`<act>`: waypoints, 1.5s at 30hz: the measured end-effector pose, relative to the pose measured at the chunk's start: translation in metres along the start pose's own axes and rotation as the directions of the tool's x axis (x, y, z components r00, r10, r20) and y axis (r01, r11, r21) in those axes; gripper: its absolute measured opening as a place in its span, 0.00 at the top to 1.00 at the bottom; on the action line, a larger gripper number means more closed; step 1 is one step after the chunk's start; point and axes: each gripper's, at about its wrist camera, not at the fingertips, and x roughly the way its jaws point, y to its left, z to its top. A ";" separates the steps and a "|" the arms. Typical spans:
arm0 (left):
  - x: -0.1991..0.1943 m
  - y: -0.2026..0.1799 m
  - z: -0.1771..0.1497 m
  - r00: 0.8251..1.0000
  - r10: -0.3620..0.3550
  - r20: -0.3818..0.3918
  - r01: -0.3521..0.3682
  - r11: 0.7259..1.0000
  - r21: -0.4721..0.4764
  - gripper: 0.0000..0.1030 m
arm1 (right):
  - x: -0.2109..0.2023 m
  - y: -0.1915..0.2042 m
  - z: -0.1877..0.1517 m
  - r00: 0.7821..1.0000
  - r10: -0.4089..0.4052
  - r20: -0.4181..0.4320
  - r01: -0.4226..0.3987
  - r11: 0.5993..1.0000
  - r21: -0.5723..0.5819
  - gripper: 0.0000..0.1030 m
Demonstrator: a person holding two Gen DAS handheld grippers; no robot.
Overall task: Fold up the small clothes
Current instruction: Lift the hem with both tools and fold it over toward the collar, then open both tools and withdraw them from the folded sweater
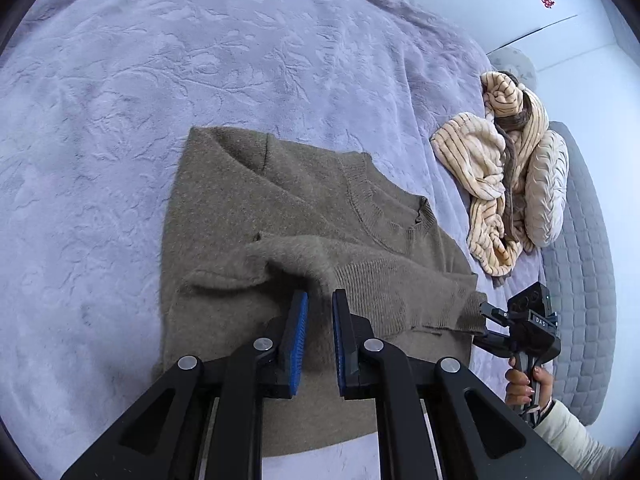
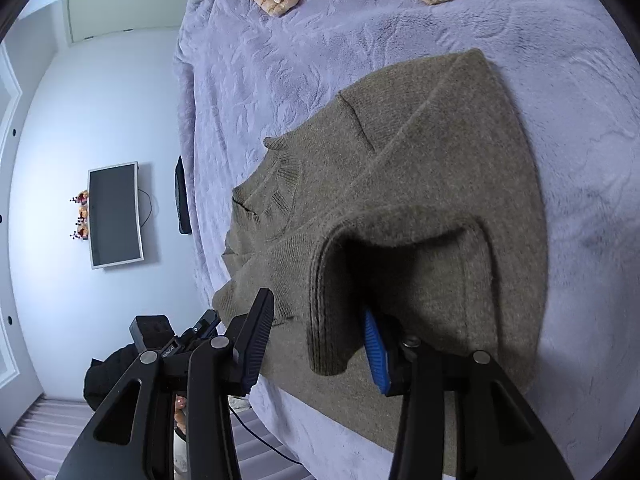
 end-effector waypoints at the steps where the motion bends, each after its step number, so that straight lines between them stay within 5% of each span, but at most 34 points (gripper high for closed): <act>1: -0.001 0.002 -0.004 1.000 0.018 -0.008 -0.018 1.000 0.001 0.88 | 0.000 -0.002 -0.001 1.000 -0.006 0.002 0.006 1.000 -0.003 0.55; 10: 0.054 -0.019 -0.045 0.985 0.021 -0.174 -0.008 0.997 0.073 0.88 | 0.009 0.001 -0.007 1.000 0.019 -0.018 -0.019 1.000 -0.017 0.62; 19: 0.067 -0.054 0.018 0.999 0.034 -0.021 -0.032 0.994 0.103 0.88 | 0.005 0.027 0.034 0.995 0.067 0.067 -0.066 0.997 -0.028 0.62; 27: 0.033 -0.057 0.056 0.990 0.097 0.106 -0.109 0.988 0.112 0.88 | -0.016 0.055 0.047 0.988 -0.016 0.156 0.034 0.993 -0.110 0.59; 32: 0.049 -0.049 0.040 0.971 0.232 0.051 -0.238 0.957 0.165 0.88 | 0.001 0.067 0.032 0.982 -0.162 0.097 0.181 0.957 -0.228 0.59; 34: 0.065 -0.035 0.037 0.951 0.309 0.014 -0.308 0.943 0.130 0.88 | 0.014 0.061 0.030 0.969 -0.231 0.084 0.244 0.942 -0.229 0.59; 38: 0.067 -0.013 0.045 0.958 0.281 0.046 -0.282 0.959 0.012 0.88 | 0.022 0.037 0.029 0.945 -0.316 0.088 0.327 0.927 -0.183 0.59; 45: 0.040 0.005 0.064 0.927 0.362 0.099 -0.361 0.932 -0.036 0.88 | -0.011 0.027 0.028 0.922 -0.349 0.165 0.371 0.920 -0.127 0.54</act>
